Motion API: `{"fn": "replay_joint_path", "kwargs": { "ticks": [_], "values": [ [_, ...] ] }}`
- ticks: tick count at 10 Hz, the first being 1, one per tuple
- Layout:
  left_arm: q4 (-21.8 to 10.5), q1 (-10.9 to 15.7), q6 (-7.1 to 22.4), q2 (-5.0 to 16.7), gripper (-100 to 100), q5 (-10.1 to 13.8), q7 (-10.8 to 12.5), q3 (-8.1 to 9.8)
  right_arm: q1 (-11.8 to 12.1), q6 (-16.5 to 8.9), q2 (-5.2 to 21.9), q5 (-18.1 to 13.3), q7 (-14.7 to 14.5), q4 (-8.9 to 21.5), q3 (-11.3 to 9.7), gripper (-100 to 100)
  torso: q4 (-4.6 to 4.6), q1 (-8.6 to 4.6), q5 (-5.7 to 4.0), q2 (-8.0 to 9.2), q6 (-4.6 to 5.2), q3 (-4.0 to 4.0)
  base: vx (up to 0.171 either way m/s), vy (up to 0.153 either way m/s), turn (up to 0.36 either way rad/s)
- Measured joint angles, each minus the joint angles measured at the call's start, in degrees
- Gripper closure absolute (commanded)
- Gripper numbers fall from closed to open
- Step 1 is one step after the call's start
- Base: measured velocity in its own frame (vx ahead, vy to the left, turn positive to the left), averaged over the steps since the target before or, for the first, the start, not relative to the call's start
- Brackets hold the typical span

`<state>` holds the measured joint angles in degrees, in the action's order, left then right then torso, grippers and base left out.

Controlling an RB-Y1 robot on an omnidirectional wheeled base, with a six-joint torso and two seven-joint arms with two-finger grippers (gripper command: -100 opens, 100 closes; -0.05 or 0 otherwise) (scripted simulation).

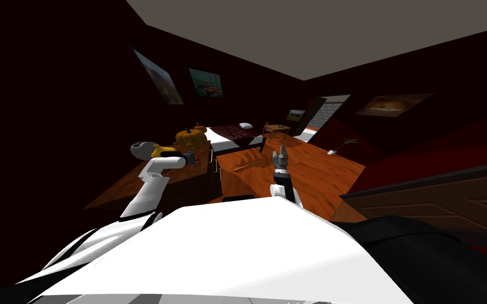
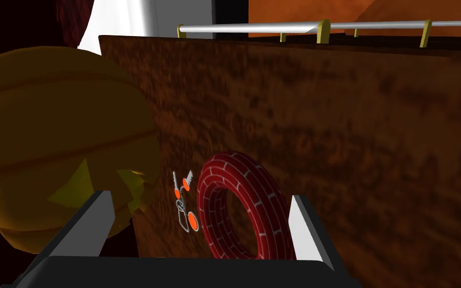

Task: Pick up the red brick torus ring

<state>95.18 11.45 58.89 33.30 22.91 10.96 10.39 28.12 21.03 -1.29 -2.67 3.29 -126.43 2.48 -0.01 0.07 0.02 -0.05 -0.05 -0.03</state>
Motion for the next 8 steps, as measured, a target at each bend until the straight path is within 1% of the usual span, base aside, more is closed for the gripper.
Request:
{"fn": "replay_joint_path", "kwargs": {
  "ticks": [1,2,3,4,5,8],
  "values": [
    [-1.8,0.9,1.2,0.4,-100,0.5,0.1,0.5,0.0,0.0,0.0,0.0,0.0,0.0,0.0,0,0.0,0.02,0.0,-0.02,0.0,-0.01,0.025,0.016,-0.014],
    [-2.6,1.6,2.7,0.6,-100,0.6,0.4,0.73,0.0,0.0,0.0,0.0,0.0,0.0,0.0,0,-0.01,0.03,0.0,-0.04,0.0,-0.02,0.036,0.02,-0.021],
    [-4.3,2.6,4.2,1.0,-100,0.9,0.8,1.27,0.0,0.0,0.0,0.0,0.0,0.0,0.0,0,-0.01,0.05,0.01,-0.08,0.0,-0.04,0.03,0.014,-0.013],
    [-4.9,2.9,5.7,1.2,-100,1.2,1.0,1.64,0.0,0.0,0.0,0.0,0.0,0.0,0.0,0,-0.02,0.03,0.01,-0.06,0.0,-0.04,0.034,0.014,-0.017],
    [-6.2,3.6,7.4,1.9,-100,1.9,1.3,2.4,0.0,0.0,0.0,0.0,0.0,0.0,0.0,0,-0.01,0.03,0.0,-0.08,0.0,-0.04,0.031,0.014,-0.011],
    [-9.0,5.1,11.8,2.4,-100,2.5,2.2,3.45,0.0,0.0,0.0,0.0,0.0,0.0,0.0,0,-0.02,0.03,0.01,-0.06,0.0,-0.04,0.033,0.018,-0.015]
  ]
}}
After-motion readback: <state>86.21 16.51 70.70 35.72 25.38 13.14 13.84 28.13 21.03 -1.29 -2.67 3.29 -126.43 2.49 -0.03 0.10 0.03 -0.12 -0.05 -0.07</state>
